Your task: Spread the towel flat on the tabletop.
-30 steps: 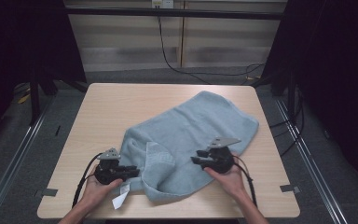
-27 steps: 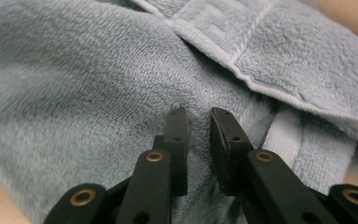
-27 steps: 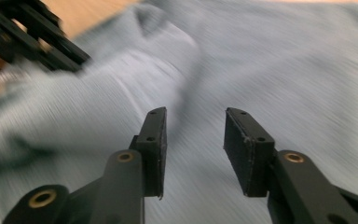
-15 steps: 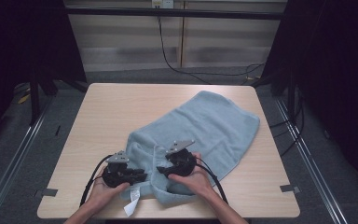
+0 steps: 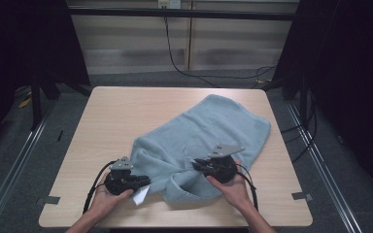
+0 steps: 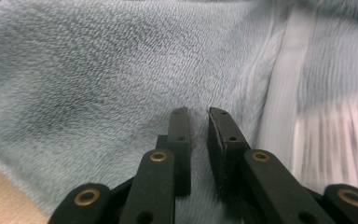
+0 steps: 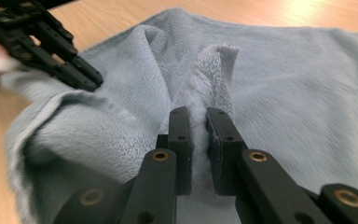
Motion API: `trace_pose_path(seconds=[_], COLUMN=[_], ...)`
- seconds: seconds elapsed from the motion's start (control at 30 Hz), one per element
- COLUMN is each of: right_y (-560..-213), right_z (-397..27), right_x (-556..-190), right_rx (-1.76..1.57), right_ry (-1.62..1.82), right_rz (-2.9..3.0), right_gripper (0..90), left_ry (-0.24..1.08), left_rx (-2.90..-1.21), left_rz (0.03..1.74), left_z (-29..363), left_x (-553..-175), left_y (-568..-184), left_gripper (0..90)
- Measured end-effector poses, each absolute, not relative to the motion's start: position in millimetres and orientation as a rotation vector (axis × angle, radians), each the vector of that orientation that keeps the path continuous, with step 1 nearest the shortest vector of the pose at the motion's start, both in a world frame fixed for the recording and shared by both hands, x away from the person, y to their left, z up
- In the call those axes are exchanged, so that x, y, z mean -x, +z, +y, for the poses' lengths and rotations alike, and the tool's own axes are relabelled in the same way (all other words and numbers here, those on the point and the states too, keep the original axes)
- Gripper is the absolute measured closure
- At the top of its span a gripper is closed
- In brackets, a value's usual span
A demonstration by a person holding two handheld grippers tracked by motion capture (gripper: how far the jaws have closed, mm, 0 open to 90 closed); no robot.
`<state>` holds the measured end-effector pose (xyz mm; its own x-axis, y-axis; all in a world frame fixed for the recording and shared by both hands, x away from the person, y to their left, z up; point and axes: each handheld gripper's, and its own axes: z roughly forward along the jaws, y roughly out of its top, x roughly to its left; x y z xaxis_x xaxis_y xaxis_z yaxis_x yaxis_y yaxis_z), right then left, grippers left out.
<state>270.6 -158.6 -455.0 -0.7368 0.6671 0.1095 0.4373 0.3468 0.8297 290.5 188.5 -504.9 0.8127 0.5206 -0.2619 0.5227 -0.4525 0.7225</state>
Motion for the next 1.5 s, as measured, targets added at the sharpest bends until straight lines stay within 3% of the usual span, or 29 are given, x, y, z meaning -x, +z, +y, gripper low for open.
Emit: trace_pose_path(seconds=[0.3,0.33,0.6,0.67,0.87,0.93,0.97,1.0,1.1,1.13,1.23,1.27,1.33,1.5], right_y=[-463.7,-467.6,-481.0,-481.4,-483.6,-483.6,-484.1,-484.2,-482.8,-481.8,-478.0,-469.8,-460.4,-450.4], right_z=[-194.4,-200.9,-207.8,-209.2,-207.4,-207.4,-207.8,-207.5,-205.4,-204.9,-204.0,-203.4,-201.6,-187.0], right_x=[-259.6,-264.7,-277.8,-276.1,-275.5,-275.7,-276.8,-277.3,-278.4,-278.7,-278.9,-274.0,-264.8,-241.7], right_rx=[-1.047,-1.075,-1.141,-1.144,-1.157,-1.158,-1.162,-1.171,-1.170,-1.159,-1.171,-1.175,-1.150,-1.070], right_ry=[1.276,1.278,1.274,1.273,1.284,1.285,1.293,1.298,1.313,1.321,1.334,1.351,1.367,1.478], right_rz=[2.308,2.294,2.297,2.292,2.285,2.287,2.287,2.284,2.282,2.280,2.261,2.241,2.218,2.303], right_gripper=[80.8,80.6,80.1,79.9,79.5,79.4,79.3,79.3,79.2,79.0,72.3,62.5,53.7,48.9], left_ry=[-0.038,-0.040,-0.033,-0.054,-0.185,-0.186,-0.189,-0.143,-0.143,-0.144,-0.148,-0.139,-0.123,-0.048], left_rx=[-2.132,-2.123,-2.015,-2.001,-2.142,-2.162,-2.179,-2.217,-2.188,-2.162,-2.110,-2.075,-2.045,-2.030], left_rz=[0.745,0.755,0.657,0.607,0.530,0.523,0.522,0.501,0.508,0.526,0.561,0.581,0.597,0.641], left_z=[181.4,177.2,173.4,172.7,150.1,147.1,144.3,140.5,145.9,149.4,157.4,163.1,167.8,171.9], left_x=[-289.8,-290.8,-272.7,-266.2,-258.0,-257.0,-256.6,-253.8,-257.7,-259.7,-263.7,-267.1,-270.5,-282.5], left_y=[-505.0,-503.1,-473.9,-470.7,-491.0,-493.1,-495.8,-500.9,-496.8,-494.0,-489.3,-485.8,-482.3,-475.3], left_gripper=[78.9,73.5,57.4,48.4,32.3,32.1,35.8,49.4,76.1,79.1,80.8,81.2,81.1,81.1])
